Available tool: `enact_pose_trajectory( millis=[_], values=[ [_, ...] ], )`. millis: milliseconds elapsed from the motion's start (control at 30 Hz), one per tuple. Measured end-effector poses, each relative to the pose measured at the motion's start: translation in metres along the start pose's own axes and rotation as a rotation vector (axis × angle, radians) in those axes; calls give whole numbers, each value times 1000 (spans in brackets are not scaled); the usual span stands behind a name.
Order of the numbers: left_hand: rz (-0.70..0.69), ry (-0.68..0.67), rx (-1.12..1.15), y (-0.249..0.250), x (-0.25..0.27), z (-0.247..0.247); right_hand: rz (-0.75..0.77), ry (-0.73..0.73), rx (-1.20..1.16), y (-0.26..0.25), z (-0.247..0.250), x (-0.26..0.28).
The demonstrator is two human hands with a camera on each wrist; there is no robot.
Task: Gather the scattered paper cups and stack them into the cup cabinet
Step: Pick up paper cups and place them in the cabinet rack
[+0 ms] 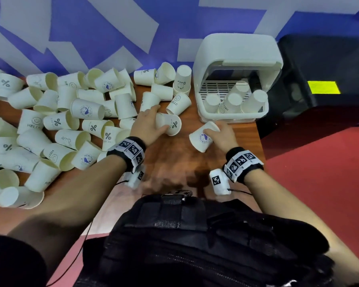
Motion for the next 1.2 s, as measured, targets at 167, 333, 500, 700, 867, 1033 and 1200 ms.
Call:
enact_pose_trajectory(
  millis=[167,333,500,700,867,1033,1200],
  values=[
    [-67,15,31,41,-3,-2,0,55,-54,4,39,5],
    [-91,97,86,84,-8,-6,127,98,-78,0,88,7],
    [-182,191,140,138,-15,-15,124,86,-63,21,128,-10],
    [-340,304,97,200,-41,-38,267,117,-1,26,171,-30],
    [-378,357,18,235,-67,-56,330,102,1,27,191,-53],
    [-450,338,-115,252,-82,-78,373,69,9,40,190,-63],
    [-490,343,-181,263,-93,-94,409,53,-39,49,196,-69]
  ],
)
Point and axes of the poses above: each hand's wrist, its own x-axis away from the middle knuckle, its own z-axis out of the back of the hand, y = z × x, the point moved 8 cm from there along -x, towards the middle knuckle, and after that the axes turned 1 degree about z, right-handed, at the moved point
